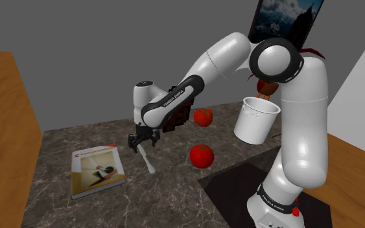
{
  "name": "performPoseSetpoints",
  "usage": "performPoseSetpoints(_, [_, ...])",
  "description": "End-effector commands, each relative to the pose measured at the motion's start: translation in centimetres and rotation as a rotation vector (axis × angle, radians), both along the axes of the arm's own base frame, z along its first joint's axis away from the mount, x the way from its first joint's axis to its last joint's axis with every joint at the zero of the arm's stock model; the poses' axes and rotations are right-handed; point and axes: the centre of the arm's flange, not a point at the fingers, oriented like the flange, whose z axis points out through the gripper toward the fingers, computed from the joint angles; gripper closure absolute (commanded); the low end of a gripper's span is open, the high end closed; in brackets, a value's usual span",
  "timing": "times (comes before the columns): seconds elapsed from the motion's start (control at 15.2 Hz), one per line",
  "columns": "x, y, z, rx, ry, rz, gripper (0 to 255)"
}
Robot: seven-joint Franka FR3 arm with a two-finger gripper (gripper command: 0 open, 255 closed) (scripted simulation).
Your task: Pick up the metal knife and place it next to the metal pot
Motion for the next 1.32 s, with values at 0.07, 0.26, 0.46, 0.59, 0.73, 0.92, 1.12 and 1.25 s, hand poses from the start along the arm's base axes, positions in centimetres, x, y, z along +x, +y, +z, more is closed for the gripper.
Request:
performPoseSetpoints(0.07, [0.2,0.0,-1.5,0.000,-0.001,-0.001,0])
performPoseSetpoints(0.26, [0.2,0.0,-2.9,0.000,-0.001,-0.001,0])
performPoseSetpoints(0.46, [0.2,0.0,-2.9,0.000,-0.001,-0.001,0])
performPoseSetpoints(0.59, [0.2,0.0,-2.9,0.000,-0.001,-0.001,0])
performPoseSetpoints(0.73, [0.2,0.0,-2.9,0.000,-0.001,-0.001,0])
performPoseSetpoints(0.92, [0.2,0.0,-2.9,0.000,-0.001,-0.001,255])
performPoseSetpoints(1.12, [0.2,0.0,-2.9,0.000,-0.001,-0.001,255])
performPoseSetpoints(1.25, [0.2,0.0,-2.9,0.000,-0.001,-0.001,255])
